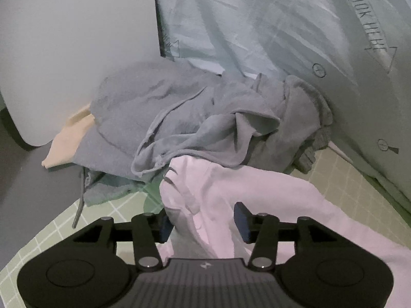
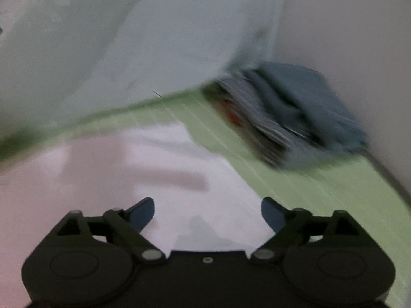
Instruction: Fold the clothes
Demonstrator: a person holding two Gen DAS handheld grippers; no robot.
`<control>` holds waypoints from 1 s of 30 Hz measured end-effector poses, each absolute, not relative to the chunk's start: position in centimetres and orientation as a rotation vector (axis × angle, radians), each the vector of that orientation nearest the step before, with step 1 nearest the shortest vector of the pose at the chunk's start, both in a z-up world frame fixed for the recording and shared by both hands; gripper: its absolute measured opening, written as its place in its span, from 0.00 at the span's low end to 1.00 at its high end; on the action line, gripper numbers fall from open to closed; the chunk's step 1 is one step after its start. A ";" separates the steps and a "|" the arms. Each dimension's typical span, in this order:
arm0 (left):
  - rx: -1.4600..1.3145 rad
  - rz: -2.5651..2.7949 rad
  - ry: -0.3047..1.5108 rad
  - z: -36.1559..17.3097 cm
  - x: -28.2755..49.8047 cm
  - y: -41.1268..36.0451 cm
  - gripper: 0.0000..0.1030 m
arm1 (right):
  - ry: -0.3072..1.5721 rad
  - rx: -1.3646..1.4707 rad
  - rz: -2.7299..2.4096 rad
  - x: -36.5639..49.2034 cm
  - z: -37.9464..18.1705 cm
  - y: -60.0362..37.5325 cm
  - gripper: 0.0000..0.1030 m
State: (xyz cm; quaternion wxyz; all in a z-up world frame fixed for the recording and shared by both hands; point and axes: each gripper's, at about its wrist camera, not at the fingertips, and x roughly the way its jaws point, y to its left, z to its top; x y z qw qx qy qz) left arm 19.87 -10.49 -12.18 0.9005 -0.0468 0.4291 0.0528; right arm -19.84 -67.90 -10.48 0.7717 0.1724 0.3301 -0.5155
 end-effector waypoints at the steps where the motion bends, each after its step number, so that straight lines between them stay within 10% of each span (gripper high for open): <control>1: -0.096 0.118 0.894 -12.4 20.3 -10.6 0.51 | 0.703 0.382 -1.094 -19.0 -10.6 -69.2 0.90; 13: 0.001 0.203 0.998 -15.9 22.6 -11.3 0.52 | 0.857 0.353 -0.866 -12.6 -15.8 -82.9 0.92; 15: 0.011 0.205 1.009 -16.5 22.9 -11.5 0.52 | 0.824 0.407 -0.820 -13.2 -16.0 -83.6 0.81; 17: 0.020 0.211 1.018 -17.1 23.1 -11.9 0.52 | 0.810 0.387 -0.784 -13.2 -15.6 -83.6 0.25; 26: 0.010 0.162 1.022 -17.7 23.7 -13.0 0.53 | 0.797 0.101 -0.812 -5.8 -12.0 -86.3 0.19; 30: 0.030 0.169 1.016 -17.8 23.6 -14.1 0.56 | 0.899 -0.041 -0.845 -0.7 -12.6 -87.2 0.33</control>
